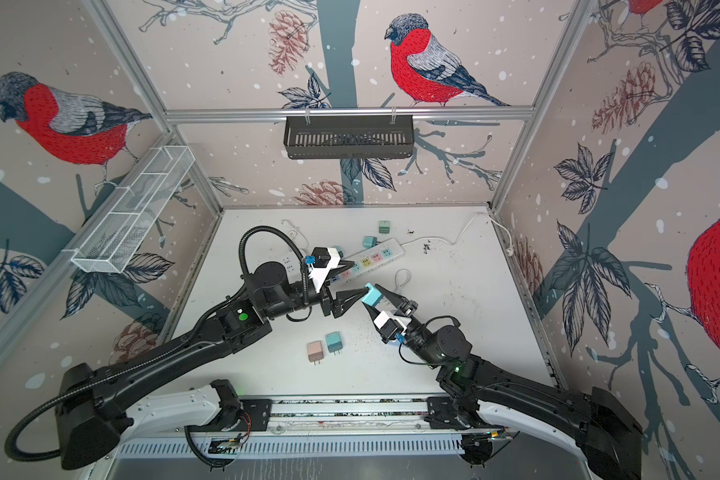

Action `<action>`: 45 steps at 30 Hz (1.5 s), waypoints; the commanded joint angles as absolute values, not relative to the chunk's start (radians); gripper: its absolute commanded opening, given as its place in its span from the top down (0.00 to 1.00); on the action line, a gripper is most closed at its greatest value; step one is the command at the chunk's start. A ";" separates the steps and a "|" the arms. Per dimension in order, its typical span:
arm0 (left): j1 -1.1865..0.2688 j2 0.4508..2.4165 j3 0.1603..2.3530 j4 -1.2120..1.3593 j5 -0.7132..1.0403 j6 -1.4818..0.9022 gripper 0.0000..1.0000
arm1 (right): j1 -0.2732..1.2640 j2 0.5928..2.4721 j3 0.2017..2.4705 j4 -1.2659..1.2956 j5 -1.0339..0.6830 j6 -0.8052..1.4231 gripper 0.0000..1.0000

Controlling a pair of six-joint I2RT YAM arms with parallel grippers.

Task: Insert the plug

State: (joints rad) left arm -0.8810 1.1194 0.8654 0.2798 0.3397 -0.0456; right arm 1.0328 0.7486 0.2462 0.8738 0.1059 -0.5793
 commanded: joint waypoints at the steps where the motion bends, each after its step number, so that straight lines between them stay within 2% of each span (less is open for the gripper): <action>1: -0.885 1.131 0.886 0.286 0.385 -0.043 0.20 | 1.033 0.756 0.256 0.951 0.105 -0.607 0.98; 8: -0.890 1.146 0.899 0.272 0.410 -0.035 0.21 | 1.031 0.789 0.285 0.966 0.140 -0.623 0.99; 13: -0.892 1.178 0.923 0.248 0.419 -0.027 0.28 | 1.028 0.829 0.299 0.992 0.142 -0.638 0.99; 15: -0.892 1.191 0.932 0.244 0.421 -0.025 0.32 | 1.028 0.841 0.302 0.997 0.142 -0.641 0.99; 19: -0.896 1.206 0.953 0.223 0.429 -0.022 0.48 | 1.027 0.847 0.299 1.018 0.142 -0.638 0.99; 28: -0.899 1.226 0.965 0.209 0.437 -0.008 0.61 | 1.027 0.864 0.308 1.025 0.139 -0.639 0.99; 30: -0.900 1.233 0.973 0.201 0.444 -0.005 0.70 | 1.027 0.864 0.307 1.025 0.141 -0.639 0.99; 34: -0.902 1.236 0.984 0.189 0.442 -0.004 0.98 | 1.028 0.855 0.301 1.022 0.147 -0.626 0.98; 35: -0.902 1.234 0.981 0.190 0.439 -0.004 1.00 | 1.026 0.852 0.301 1.016 0.150 -0.621 0.97; 37: -0.902 1.224 0.970 0.198 0.432 -0.001 1.00 | 1.026 0.840 0.298 1.002 0.156 -0.615 0.80; 40: -0.902 1.211 0.951 0.217 0.397 0.003 1.00 | 1.026 0.822 0.284 0.989 0.175 -0.594 0.48; 41: -0.901 1.209 0.948 0.219 0.386 0.004 1.00 | 1.025 0.811 0.275 0.978 0.181 -0.584 0.10; 42: -0.902 1.206 0.945 0.219 0.369 0.006 1.00 | 1.026 0.797 0.268 0.959 0.182 -0.574 0.00; 45: -0.902 1.195 0.933 0.226 0.294 0.006 1.00 | 1.026 0.747 0.236 0.906 0.199 -0.540 0.00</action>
